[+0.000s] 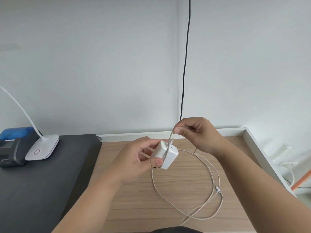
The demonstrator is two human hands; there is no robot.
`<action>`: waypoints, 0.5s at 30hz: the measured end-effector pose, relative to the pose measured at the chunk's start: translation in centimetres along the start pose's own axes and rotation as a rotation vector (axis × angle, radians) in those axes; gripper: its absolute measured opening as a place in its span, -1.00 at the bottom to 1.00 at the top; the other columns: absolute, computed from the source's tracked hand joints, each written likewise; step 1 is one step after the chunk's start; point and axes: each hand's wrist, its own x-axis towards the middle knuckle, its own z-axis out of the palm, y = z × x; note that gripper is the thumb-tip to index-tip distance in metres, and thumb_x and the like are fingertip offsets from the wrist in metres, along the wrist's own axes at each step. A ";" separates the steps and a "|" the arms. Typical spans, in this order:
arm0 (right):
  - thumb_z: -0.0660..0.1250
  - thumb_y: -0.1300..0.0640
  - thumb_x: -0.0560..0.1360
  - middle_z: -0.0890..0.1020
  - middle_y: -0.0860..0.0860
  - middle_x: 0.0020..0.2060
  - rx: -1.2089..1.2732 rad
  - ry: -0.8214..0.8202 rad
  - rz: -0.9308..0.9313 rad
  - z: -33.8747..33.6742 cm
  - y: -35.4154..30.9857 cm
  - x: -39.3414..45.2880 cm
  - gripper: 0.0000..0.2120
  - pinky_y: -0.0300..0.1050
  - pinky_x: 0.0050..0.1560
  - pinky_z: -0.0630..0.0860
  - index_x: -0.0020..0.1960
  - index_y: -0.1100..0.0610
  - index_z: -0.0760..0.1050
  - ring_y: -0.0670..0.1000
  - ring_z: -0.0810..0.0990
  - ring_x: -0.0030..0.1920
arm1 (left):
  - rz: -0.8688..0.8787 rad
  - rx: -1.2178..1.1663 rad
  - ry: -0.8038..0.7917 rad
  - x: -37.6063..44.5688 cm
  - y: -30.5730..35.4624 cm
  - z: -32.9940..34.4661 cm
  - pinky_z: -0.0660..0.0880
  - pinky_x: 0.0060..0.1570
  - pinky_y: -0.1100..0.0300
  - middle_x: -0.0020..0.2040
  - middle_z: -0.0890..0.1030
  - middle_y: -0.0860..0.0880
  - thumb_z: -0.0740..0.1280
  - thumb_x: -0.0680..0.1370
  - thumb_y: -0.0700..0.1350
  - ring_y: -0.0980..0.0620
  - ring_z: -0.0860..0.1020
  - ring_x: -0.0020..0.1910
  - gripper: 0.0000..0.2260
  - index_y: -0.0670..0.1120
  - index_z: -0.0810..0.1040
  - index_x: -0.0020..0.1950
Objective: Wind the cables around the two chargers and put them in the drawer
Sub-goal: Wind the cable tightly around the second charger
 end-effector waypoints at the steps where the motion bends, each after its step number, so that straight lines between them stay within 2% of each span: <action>1: 0.36 -0.01 0.51 0.56 0.25 -0.36 0.089 -0.022 0.019 0.5 0.0 -0.3 -0.84 -0.15 -0.21 0.40 -0.19 0.02 0.62 0.04 0.47 -0.34 | 0.012 -0.055 0.001 -0.1 0.3 0.2 0.58 -0.16 0.17 -0.06 0.63 0.06 0.51 0.37 -0.04 0.10 0.59 -0.14 -0.63 0.09 0.62 0.17; 3: 0.26 0.22 0.58 0.61 -0.07 -0.44 0.283 -0.034 0.077 1.9 -0.3 -1.0 -0.82 -0.38 -0.25 0.43 -0.15 0.20 0.58 -0.21 0.54 -0.35 | 0.045 -0.147 0.037 0.1 0.7 0.5 0.55 -0.17 0.21 -0.06 0.65 0.03 0.51 0.34 -0.05 0.11 0.57 -0.17 -0.61 0.02 0.63 0.16; 5: 0.16 0.32 0.60 0.53 -0.19 -0.57 0.380 -0.010 0.151 3.4 -0.4 -1.8 -0.82 -0.48 -0.42 0.38 -0.07 0.32 0.52 -0.27 0.49 -0.50 | 0.075 -0.235 0.136 0.4 0.9 0.8 0.54 -0.18 0.22 -0.08 0.67 0.04 0.51 0.31 -0.07 0.10 0.56 -0.21 -0.58 -0.06 0.61 0.16; 7: 0.18 0.26 0.62 0.52 -0.21 -0.58 0.346 0.030 0.189 4.7 -0.2 -2.4 -0.79 -0.48 -0.39 0.36 -0.06 0.35 0.54 -0.27 0.49 -0.49 | 0.067 -0.361 0.264 0.8 0.9 0.9 0.56 -0.19 0.18 -0.06 0.68 0.04 0.51 0.34 -0.14 0.07 0.59 -0.21 -0.61 -0.09 0.59 0.15; 8: 0.21 0.19 0.61 0.57 -0.17 -0.52 0.299 0.061 0.194 5.3 0.0 -2.8 -0.78 -0.44 -0.30 0.39 -0.08 0.25 0.58 -0.25 0.51 -0.43 | 0.045 -0.431 0.317 0.9 0.8 1.0 0.57 -0.19 0.15 -0.05 0.68 0.02 0.50 0.38 -0.19 0.05 0.62 -0.18 -0.65 -0.11 0.59 0.15; 9: 0.24 0.09 0.60 0.62 -0.07 -0.43 0.226 0.084 0.191 5.8 0.5 -3.2 -0.78 -0.29 -0.23 0.45 -0.11 0.13 0.61 -0.17 0.54 -0.36 | 0.016 -0.495 0.359 1.0 0.8 1.2 0.58 -0.18 0.14 -0.05 0.67 -0.01 0.49 0.40 -0.21 0.03 0.64 -0.16 -0.68 -0.13 0.59 0.14; 10: 0.24 0.00 0.58 0.63 0.04 -0.35 0.128 0.086 0.189 6.2 0.9 -3.6 -0.78 -0.11 -0.17 0.48 -0.12 0.03 0.61 0.00 0.57 -0.28 | -0.016 -0.547 0.394 1.1 0.7 1.4 0.60 -0.16 0.13 -0.05 0.66 -0.04 0.47 0.41 -0.20 0.03 0.65 -0.13 -0.70 -0.14 0.59 0.13; 11: 0.23 -0.04 0.58 0.62 0.12 -0.33 0.029 0.076 0.180 6.6 1.0 -4.1 -0.79 -0.03 -0.14 0.48 -0.10 -0.02 0.60 0.09 0.56 -0.26 | -0.046 -0.587 0.426 1.2 0.5 1.5 0.61 -0.13 0.13 -0.05 0.64 -0.07 0.43 0.40 -0.18 0.03 0.65 -0.13 -0.72 -0.14 0.60 0.11; 13: 0.19 -0.03 0.61 0.53 -0.01 -0.47 -0.173 0.036 0.109 7.0 0.8 -4.9 -0.80 -0.07 -0.22 0.45 -0.02 -0.06 0.58 0.00 0.47 -0.39 | -0.100 -0.628 0.480 1.4 0.2 1.4 0.63 -0.06 0.12 -0.03 0.61 -0.11 0.40 0.39 -0.14 0.03 0.65 -0.12 -0.71 -0.14 0.61 0.10; 15: 0.14 -0.02 0.63 0.50 -0.08 -0.50 -0.356 0.031 0.027 7.1 0.2 -5.3 -0.77 -0.06 -0.28 0.45 0.06 -0.02 0.56 0.00 0.46 -0.42 | -0.150 -0.603 0.513 1.4 -0.3 1.3 0.62 -0.03 0.11 0.00 0.60 -0.14 0.42 0.37 -0.11 -0.01 0.65 -0.10 -0.67 -0.15 0.61 0.12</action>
